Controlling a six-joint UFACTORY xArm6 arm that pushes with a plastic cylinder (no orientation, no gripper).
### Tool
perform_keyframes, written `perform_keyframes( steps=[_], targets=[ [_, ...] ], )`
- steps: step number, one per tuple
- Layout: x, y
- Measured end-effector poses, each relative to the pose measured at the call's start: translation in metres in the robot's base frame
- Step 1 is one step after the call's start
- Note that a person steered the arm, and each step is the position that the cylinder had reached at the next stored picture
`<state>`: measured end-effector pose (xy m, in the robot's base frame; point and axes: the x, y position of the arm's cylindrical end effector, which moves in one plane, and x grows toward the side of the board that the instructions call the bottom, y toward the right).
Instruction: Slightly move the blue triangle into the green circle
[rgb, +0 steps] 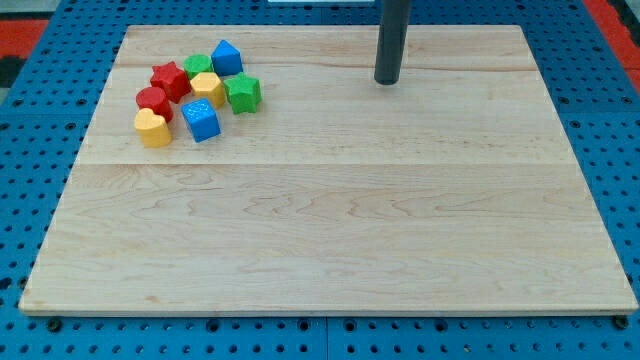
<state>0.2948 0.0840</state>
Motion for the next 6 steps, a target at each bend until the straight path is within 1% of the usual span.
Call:
perform_keyframes(
  steps=[2,3,4,5,6],
  targets=[
    [-0.088,0.000],
    [-0.102,-0.067],
    [-0.100,-0.150],
    [-0.070,-0.187],
    [-0.044,-0.197]
  ],
)
